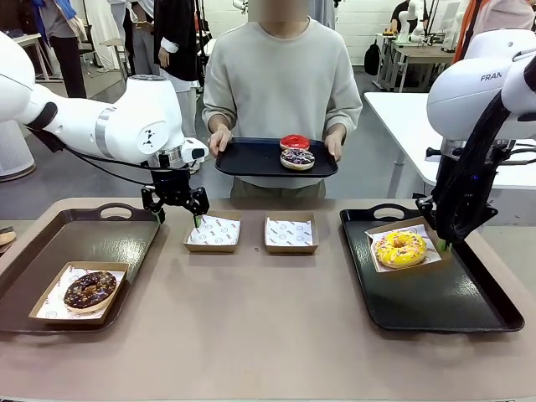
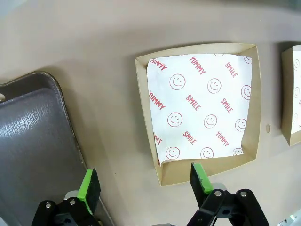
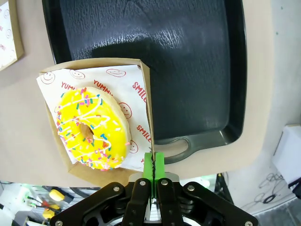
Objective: Individually package the donuts and arrange them on the tray.
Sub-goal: Place the picked Paper togo box on the Handle tray while simultaneously picking up another Paper togo box from the table with the other hand.
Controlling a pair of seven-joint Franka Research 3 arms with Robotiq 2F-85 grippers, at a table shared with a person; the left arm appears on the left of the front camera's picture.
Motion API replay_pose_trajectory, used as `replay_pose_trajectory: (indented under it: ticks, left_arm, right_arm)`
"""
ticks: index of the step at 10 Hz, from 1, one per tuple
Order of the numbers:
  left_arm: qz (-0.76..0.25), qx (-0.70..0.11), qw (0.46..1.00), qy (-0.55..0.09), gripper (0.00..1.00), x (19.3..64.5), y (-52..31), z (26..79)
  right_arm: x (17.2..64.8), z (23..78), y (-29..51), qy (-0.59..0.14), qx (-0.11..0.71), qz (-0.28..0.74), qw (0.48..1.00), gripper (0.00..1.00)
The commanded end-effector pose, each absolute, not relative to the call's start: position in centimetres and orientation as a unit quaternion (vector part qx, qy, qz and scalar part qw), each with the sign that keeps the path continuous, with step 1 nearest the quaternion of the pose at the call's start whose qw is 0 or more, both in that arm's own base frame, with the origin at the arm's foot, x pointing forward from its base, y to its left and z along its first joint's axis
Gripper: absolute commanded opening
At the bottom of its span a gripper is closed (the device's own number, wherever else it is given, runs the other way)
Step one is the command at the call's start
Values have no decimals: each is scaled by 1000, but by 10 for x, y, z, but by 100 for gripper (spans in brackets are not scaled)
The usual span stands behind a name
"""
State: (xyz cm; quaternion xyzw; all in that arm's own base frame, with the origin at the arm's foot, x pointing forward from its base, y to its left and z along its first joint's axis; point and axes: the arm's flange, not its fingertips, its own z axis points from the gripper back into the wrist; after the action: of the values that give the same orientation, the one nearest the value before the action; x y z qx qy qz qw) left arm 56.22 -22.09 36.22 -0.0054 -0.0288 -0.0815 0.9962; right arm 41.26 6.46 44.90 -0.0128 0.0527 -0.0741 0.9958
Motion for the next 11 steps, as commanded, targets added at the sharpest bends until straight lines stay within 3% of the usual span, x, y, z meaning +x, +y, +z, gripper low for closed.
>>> replay_pose_trajectory:
  ticks: [1,11]
  left_arm:
    - [-82,-5,996,-29,100,562,-221,362]
    - [-55,-26,998,-29,100,595,-224,361]
  right_arm:
    - [413,449,65,53,-13,-74,996,1]
    - [390,399,68,31,-19,-7,999,1]
